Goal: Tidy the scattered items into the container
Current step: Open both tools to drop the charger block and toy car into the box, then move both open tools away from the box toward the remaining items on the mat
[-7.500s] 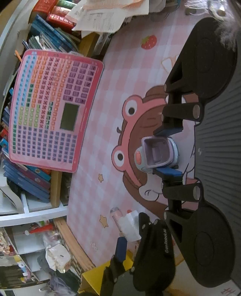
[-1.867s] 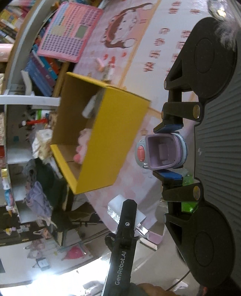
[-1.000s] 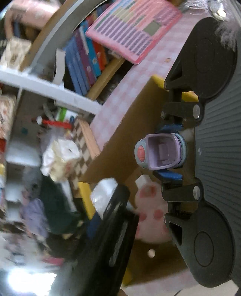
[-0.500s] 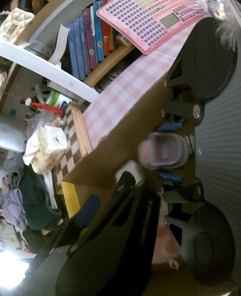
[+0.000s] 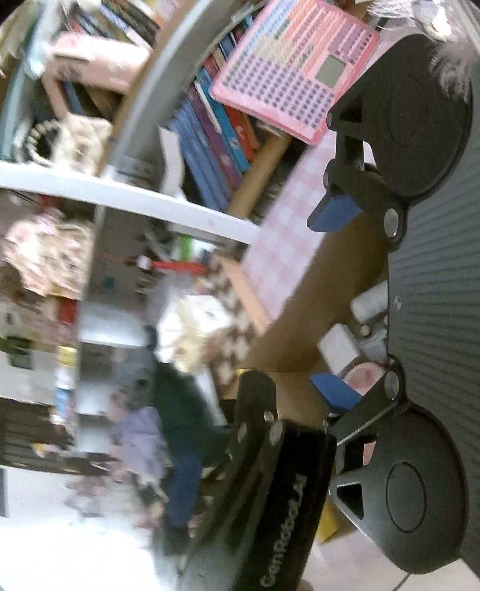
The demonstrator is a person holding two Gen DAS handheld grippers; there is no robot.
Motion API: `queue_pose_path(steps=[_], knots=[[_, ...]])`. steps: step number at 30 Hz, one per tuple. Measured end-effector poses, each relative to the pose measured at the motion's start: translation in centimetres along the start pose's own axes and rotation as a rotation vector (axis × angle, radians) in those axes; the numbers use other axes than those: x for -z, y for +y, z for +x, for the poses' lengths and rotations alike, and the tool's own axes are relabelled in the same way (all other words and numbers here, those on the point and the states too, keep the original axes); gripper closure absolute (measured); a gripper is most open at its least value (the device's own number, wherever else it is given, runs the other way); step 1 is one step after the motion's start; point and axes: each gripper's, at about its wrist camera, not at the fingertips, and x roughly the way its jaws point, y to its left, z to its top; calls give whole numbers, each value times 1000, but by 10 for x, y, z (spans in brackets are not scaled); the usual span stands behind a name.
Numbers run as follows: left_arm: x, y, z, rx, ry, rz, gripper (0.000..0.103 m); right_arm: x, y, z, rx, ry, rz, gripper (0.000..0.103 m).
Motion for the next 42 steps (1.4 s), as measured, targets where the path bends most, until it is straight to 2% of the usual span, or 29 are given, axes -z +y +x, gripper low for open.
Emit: queue_pose_path(steps=[7,10,14,18,21,24,27,34,42], knots=[[15,14,-59,-19,-66,-77,1,18,8,-68,64,-104,79,13],[28,16,-80,-5,-67,-82,1,37,12,-90,100,-98,118,12],[48,13,-96,1,-50,-39,1,67,19,-112,147,-72,162,12],[70,7,-107,16,-13,-15,1,93,30,-127,205,-46,209,12],[87,0,-111,32,27,9,1,113,36,-136,239,10,270,12],[105,-7,-114,43,94,9,1,129,40,-141,258,76,311,11],[121,-16,-112,90,179,6,1,141,47,-144,273,138,313,10],[141,-49,-108,195,304,154,1,156,60,-152,264,206,285,7],[143,-69,-106,266,335,200,1,168,52,-165,303,235,311,6]])
